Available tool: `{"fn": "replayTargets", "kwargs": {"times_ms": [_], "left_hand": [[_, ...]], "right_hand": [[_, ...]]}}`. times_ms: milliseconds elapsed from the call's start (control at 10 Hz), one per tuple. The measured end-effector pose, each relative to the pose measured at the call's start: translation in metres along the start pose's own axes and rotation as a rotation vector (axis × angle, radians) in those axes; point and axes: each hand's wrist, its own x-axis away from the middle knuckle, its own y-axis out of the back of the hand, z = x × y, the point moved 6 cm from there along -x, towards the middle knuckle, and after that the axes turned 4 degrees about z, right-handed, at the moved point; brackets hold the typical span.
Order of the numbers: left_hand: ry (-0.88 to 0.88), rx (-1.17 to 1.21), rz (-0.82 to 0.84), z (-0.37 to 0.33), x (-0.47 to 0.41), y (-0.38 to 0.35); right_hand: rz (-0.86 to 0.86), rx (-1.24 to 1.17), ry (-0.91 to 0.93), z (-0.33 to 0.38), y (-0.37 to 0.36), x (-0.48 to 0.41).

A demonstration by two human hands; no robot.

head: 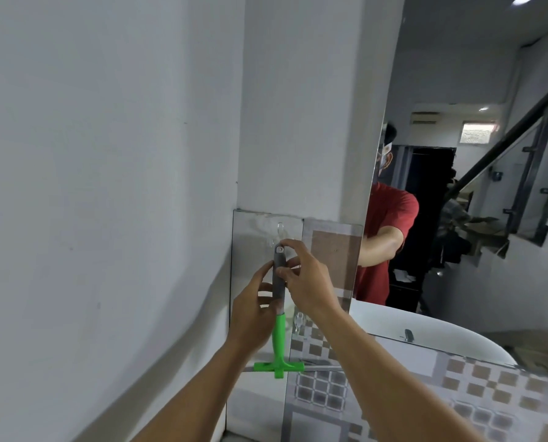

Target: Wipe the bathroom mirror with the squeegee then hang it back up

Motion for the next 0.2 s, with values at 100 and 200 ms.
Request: {"fn": "replayTargets", "kwargs": {"times_ms": [100, 200], "left_hand": [[-0.018, -0.005, 0.003, 0.0027, -0.0007, -0.0009], [-0.019, -0.026, -0.001, 0.0023, -0.0008, -0.0010]], "right_hand": [[-0.005, 0.002, 0.007, -0.0016, -0.0010, 0.0007], [0.005, 0.029, 0.020, 0.0029, 0.0013, 0.0050]]}}
